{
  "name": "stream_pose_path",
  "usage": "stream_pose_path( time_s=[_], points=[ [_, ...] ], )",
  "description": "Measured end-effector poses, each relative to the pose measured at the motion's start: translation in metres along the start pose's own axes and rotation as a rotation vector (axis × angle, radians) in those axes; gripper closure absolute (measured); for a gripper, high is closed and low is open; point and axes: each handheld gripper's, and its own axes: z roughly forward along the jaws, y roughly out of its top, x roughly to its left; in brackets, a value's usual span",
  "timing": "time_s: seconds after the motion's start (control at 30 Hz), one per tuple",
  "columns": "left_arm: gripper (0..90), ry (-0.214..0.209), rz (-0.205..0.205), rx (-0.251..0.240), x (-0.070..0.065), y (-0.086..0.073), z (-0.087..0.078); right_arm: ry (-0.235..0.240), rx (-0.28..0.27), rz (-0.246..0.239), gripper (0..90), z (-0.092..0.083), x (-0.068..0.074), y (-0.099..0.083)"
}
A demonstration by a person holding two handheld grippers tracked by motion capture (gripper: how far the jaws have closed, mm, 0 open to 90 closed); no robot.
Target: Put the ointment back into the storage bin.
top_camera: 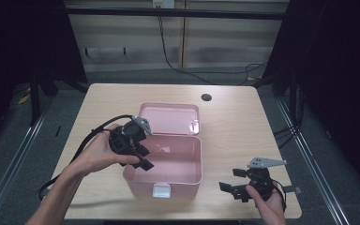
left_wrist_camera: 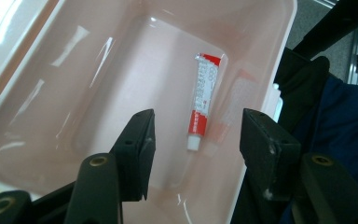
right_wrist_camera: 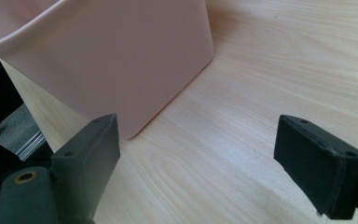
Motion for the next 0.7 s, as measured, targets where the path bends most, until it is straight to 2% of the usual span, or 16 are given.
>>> stream_pose_path(
  time_s=[0.17,0.23,0.27,0.33,0.4,0.5,0.53,0.6,0.67,0.7],
  points=[
    [45.2,0.023,-0.013,-0.008,0.000,-0.007,-0.005,0.000,0.000,0.003,14.0,0.000,0.000,0.000],
    [44.7,0.029,0.000,-0.002,0.000,-0.011,-0.009,0.000,0.000,0.003,14.0,0.000,0.000,0.000],
    [44.4,0.032,-0.021,-0.019,-0.001,-0.013,-0.010,0.000,0.000,0.002,14.0,0.000,0.000,0.000],
    [44.4,0.042,-0.017,-0.023,0.001,-0.018,-0.017,-0.001,0.000,0.000,14.0,0.000,0.000,0.000],
    [43.7,0.047,-0.037,-0.042,0.001,-0.023,-0.020,-0.001,0.001,0.002,14.0,0.000,0.000,0.000],
    [43.4,0.053,-0.041,-0.056,0.004,-0.032,-0.024,-0.001,0.001,0.002,14.0,0.000,0.000,0.000],
    [43.0,0.053,-0.055,-0.063,0.005,-0.035,-0.024,-0.002,0.001,0.004,14.0,0.000,0.000,0.000],
    [40.9,0.057,-0.056,-0.064,0.005,-0.039,-0.026,-0.002,0.002,0.004,14.0,0.000,0.000,0.000],
    [40.4,0.063,-0.034,-0.055,0.003,-0.043,-0.028,-0.002,0.003,0.002,14.0,0.001,0.000,0.000],
    [40.4,0.067,-0.056,-0.072,0.002,-0.045,-0.028,-0.001,0.003,0.004,14.0,0.000,0.000,0.000]
  ],
)
